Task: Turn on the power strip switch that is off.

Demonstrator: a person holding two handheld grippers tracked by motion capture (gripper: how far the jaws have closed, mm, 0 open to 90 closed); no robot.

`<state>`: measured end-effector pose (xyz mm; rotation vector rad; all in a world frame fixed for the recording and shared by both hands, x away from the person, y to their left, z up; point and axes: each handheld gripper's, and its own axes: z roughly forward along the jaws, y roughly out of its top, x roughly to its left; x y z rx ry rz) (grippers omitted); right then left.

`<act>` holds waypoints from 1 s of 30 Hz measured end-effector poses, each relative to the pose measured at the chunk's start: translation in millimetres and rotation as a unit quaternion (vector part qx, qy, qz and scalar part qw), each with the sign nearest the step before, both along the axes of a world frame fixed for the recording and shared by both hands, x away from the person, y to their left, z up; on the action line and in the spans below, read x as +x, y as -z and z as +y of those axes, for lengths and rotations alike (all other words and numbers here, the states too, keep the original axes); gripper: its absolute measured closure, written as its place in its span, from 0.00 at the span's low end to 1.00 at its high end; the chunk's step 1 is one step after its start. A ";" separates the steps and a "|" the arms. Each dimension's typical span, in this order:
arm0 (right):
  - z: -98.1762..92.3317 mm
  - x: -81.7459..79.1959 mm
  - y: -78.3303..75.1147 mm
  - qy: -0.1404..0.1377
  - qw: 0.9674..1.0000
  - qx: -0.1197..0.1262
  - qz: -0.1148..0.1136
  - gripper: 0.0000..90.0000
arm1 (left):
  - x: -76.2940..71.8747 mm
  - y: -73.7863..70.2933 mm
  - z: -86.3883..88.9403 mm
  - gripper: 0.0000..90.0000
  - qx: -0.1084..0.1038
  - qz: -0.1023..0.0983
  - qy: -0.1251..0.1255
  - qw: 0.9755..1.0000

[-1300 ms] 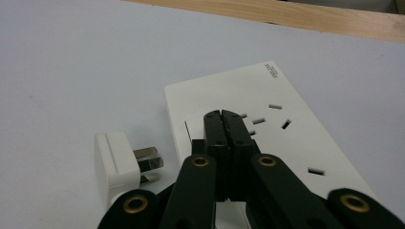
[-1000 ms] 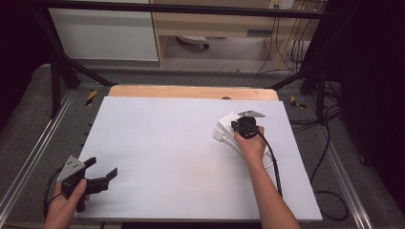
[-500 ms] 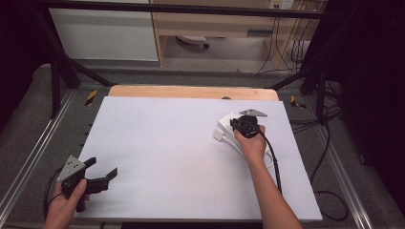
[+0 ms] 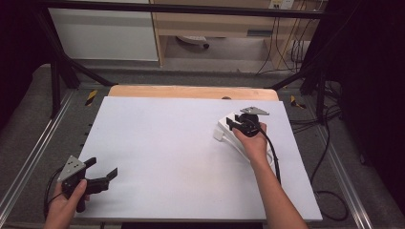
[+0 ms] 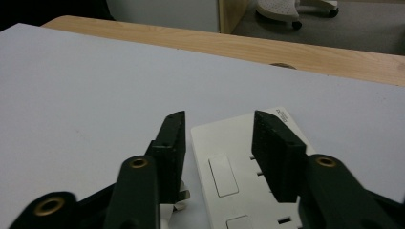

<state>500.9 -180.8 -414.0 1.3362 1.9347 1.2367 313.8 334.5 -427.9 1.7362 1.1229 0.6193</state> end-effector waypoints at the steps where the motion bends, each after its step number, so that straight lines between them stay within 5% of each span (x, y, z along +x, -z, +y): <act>1: -0.4 0.1 -1.0 -0.001 1.000 -0.001 -0.001 0.58 | 0.0 0.0 0.0 0.06 0.000 0.000 0.000 1.000; 8: -2.1 -1.0 -6.5 -0.003 1.000 0.005 0.008 0.35 | 0.1 0.0 0.2 0.06 0.000 0.000 0.000 1.000; 23: -2.5 -4.2 -13.9 -0.005 1.000 0.018 0.017 0.06 | -0.1 -0.1 0.2 0.06 0.001 -0.001 0.000 1.000; 30: -2.7 -8.3 -19.2 -0.002 1.000 0.014 0.004 0.03 | -0.1 -0.1 0.1 0.06 0.001 -0.001 0.000 1.000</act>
